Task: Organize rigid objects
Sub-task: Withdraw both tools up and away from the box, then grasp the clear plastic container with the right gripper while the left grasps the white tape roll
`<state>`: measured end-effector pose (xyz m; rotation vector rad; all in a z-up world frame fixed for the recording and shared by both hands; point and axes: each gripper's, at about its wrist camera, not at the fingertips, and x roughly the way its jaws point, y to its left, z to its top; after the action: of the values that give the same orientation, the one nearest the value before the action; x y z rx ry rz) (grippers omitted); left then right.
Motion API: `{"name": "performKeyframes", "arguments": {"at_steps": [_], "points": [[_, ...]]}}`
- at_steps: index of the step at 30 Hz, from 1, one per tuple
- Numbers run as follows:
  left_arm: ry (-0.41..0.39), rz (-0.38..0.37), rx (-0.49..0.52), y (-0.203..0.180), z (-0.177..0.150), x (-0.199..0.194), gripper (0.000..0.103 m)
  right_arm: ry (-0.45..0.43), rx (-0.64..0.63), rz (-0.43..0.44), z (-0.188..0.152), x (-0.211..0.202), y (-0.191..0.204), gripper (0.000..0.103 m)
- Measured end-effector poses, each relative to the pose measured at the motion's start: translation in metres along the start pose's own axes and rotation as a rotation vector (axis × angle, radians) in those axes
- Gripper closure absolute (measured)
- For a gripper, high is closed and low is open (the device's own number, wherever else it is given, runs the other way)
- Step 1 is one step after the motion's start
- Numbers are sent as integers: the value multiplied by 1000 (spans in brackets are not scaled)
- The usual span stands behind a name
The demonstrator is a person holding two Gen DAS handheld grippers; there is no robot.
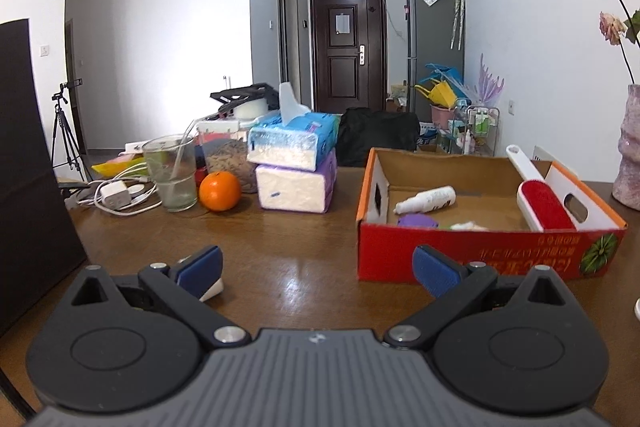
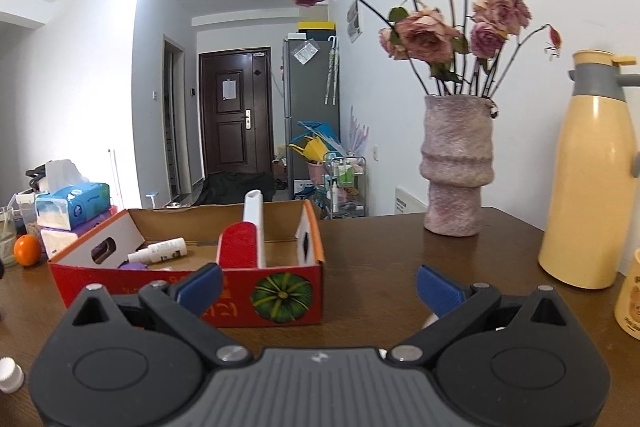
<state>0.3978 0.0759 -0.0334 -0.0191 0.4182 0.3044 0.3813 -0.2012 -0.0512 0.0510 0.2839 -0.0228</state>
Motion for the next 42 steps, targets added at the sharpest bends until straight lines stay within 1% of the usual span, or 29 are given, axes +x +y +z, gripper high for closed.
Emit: {"name": "performKeyframes", "arguments": {"at_steps": [9,18,25,29,34,39,42], "points": [[38,27,-23,25,-20,-11,0,-6,-3,-59,-12,-22,-25,0],[78,42,-69,55,-30,-14,0,-21,-28,-109,-18,-51,-47,0],[91,46,-93,69,-33,-16,0,1,-46,-139,-27,-63,-65,0],[97,44,-113,75,-33,-15,0,27,-36,-168,-29,-64,-80,0],[105,40,-125,78,-32,-15,0,89,-46,-192,-35,-57,-94,0],[108,37,-123,77,-31,-13,0,132,-53,-163,-38,-43,-93,0],[116,40,-125,78,-31,-10,0,151,-73,-155,-36,-25,-89,0]]}}
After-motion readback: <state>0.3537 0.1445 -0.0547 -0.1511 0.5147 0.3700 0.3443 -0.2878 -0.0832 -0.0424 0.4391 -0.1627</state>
